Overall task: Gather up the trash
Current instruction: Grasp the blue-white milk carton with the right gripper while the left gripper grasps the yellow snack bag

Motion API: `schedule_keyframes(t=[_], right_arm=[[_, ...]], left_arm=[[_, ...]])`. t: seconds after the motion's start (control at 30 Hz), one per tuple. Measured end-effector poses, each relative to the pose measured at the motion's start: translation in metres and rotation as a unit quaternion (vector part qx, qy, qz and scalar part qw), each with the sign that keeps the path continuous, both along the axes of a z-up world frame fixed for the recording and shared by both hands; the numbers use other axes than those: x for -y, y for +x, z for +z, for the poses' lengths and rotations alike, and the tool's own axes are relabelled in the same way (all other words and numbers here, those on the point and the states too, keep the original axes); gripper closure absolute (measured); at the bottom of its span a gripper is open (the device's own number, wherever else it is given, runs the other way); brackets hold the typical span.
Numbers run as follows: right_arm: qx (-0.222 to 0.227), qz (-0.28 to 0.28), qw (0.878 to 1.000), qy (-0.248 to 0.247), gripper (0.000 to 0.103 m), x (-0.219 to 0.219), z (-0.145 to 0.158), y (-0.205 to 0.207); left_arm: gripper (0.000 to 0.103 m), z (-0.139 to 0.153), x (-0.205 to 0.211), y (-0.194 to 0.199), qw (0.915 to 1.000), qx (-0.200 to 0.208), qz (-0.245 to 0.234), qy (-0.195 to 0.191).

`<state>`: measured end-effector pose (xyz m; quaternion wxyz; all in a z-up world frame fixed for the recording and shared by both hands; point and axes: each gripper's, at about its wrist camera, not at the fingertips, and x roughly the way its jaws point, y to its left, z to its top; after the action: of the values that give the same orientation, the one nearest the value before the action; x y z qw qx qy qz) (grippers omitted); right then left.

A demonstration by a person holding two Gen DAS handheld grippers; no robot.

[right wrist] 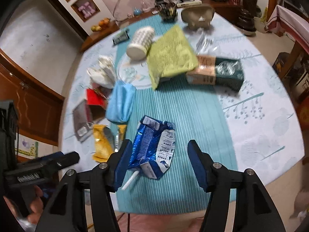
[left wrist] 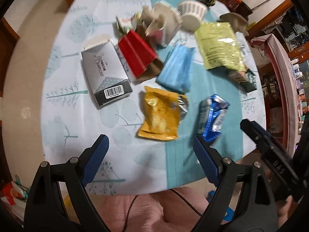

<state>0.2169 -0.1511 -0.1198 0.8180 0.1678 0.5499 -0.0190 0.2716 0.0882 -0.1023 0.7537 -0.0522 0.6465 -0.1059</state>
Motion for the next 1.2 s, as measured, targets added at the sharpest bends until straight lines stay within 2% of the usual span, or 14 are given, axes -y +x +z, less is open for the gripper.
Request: schedule_keyframes(t=[0.23,0.6,0.63,0.7,0.77,0.83,0.9,0.97,1.1,1.17,1.2], right_arm=[[-0.013,-0.009,1.000,0.000,0.043,-0.011,-0.043,0.016],[-0.006,-0.023,1.000,-0.002,0.043,-0.023,-0.058,0.035],[-0.007,-0.025,1.000,0.001,0.045,-0.023,-0.059,0.035],[-0.004,-0.024,1.000,0.019,0.063,-0.024,-0.057,0.034],[-0.009,-0.027,0.999,0.023,0.064,-0.024,-0.056,0.034],[-0.004,-0.030,0.999,0.027,0.070,-0.024,-0.052,0.032],[0.004,-0.033,0.999,0.035,0.080,-0.023,-0.044,0.030],[0.009,-0.033,0.998,0.044,0.085,-0.021,-0.037,0.027],[0.009,-0.027,0.998,0.048,0.087,-0.023,-0.026,0.018],[0.010,-0.029,0.998,0.054,0.087,-0.022,-0.022,0.014],[0.012,-0.031,0.998,0.055,0.087,-0.021,-0.019,0.010]], left_arm=[[0.016,-0.040,-0.006,0.031,0.9986,-0.028,-0.040,-0.021],[0.016,-0.070,0.012,0.054,0.9943,-0.049,-0.092,-0.023],[0.016,-0.071,0.013,0.055,0.9941,-0.051,-0.093,-0.024],[0.016,-0.074,0.012,0.056,0.9938,-0.057,-0.092,-0.028],[0.016,-0.073,0.014,0.057,0.9937,-0.054,-0.092,-0.034],[0.016,-0.073,0.013,0.057,0.9936,-0.052,-0.094,-0.033],[0.016,-0.073,0.014,0.058,0.9935,-0.051,-0.097,-0.031],[0.016,-0.074,0.021,0.059,0.9932,-0.051,-0.100,-0.032],[0.017,-0.076,0.035,0.058,0.9925,-0.055,-0.103,-0.036],[0.021,-0.076,0.040,0.058,0.9924,-0.056,-0.104,-0.035],[0.026,-0.075,0.040,0.059,0.9923,-0.057,-0.104,-0.036]])
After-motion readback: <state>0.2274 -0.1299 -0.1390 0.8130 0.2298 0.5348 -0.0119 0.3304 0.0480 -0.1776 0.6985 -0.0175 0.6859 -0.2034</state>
